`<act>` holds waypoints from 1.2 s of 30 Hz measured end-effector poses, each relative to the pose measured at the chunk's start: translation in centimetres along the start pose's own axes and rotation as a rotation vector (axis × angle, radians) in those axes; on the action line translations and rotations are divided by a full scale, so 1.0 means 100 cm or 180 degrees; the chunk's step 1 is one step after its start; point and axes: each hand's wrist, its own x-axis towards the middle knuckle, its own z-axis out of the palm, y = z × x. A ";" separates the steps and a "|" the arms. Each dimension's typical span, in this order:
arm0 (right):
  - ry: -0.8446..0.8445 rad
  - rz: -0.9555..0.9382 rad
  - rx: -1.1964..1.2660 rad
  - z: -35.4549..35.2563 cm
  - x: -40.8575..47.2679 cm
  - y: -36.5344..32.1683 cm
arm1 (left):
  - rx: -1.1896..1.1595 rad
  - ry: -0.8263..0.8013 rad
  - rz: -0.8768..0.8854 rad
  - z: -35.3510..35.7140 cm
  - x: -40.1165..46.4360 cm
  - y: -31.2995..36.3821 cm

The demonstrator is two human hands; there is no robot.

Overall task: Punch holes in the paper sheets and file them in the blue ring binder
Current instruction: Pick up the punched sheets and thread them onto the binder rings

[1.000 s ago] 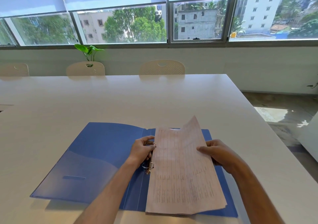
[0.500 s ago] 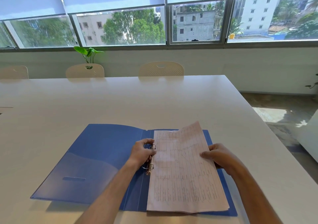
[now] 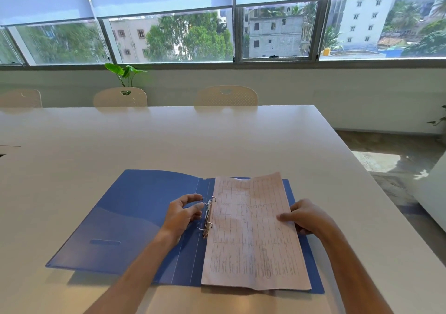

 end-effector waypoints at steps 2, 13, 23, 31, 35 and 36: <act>0.0490 -0.0026 -0.0688 -0.002 0.000 -0.003 | 0.0232 0.0007 0.0137 -0.004 -0.008 -0.001; 0.0691 -0.2165 -0.0680 0.078 -0.065 -0.076 | 0.1418 -0.0425 0.0674 -0.028 -0.030 -0.012; 0.0202 -0.1826 -0.0270 0.146 -0.044 -0.069 | 0.1416 -0.0606 0.0430 -0.028 -0.027 -0.009; -0.0329 -0.1213 0.0876 0.143 -0.040 -0.066 | 0.1335 -0.0758 0.0217 -0.023 -0.023 -0.002; -0.0607 -0.0956 0.0985 0.137 -0.040 -0.073 | 0.1325 -0.0853 0.0078 -0.024 -0.020 0.002; -0.0693 -0.0889 0.1038 0.136 -0.040 -0.074 | 0.1326 -0.0881 0.0060 -0.024 -0.019 0.003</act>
